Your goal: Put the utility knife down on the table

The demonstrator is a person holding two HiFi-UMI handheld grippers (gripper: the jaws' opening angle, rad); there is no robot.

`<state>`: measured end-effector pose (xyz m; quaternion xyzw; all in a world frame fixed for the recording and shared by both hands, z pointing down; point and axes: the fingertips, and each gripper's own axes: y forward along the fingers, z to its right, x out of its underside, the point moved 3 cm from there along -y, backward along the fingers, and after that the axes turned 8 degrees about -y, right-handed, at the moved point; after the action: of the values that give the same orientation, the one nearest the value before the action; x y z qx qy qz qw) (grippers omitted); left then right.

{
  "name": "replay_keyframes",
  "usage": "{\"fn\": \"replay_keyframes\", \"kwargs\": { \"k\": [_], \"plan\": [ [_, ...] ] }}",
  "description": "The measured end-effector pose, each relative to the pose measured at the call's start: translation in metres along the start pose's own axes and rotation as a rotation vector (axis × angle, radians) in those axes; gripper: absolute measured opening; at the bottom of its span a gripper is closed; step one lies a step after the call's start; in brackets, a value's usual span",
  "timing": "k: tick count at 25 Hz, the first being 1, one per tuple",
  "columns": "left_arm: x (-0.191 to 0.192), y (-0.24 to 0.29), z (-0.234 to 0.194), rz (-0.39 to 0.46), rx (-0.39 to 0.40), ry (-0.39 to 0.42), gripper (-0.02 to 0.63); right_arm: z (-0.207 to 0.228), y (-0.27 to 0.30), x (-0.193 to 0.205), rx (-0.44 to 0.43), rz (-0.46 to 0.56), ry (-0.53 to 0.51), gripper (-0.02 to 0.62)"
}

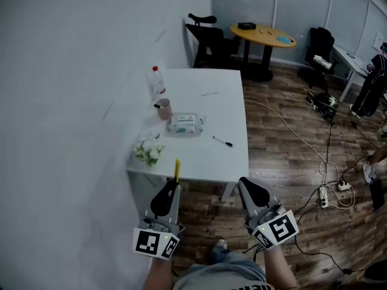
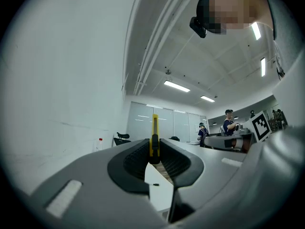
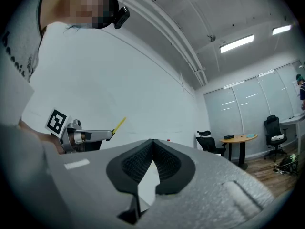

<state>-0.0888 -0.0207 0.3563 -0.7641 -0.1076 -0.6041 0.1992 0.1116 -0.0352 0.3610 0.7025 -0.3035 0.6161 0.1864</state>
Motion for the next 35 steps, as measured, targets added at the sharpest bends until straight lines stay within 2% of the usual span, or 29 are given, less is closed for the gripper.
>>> {"fn": "replay_keyframes", "kwargs": {
  "k": [16,26,35],
  "plan": [
    [0.011,0.044,0.000,-0.032,-0.056,0.019,0.083,0.043,0.025,0.018,-0.040,0.022,0.055,-0.008],
    [0.017,0.080,-0.020,-0.094,-0.023,0.007,0.083,0.060,0.047,0.020,0.003,0.005,0.067,-0.008],
    [0.051,0.119,-0.049,-0.192,0.018,-0.022,0.081,0.074,0.071,0.026,0.049,-0.019,0.073,-0.008]
  ]
}}
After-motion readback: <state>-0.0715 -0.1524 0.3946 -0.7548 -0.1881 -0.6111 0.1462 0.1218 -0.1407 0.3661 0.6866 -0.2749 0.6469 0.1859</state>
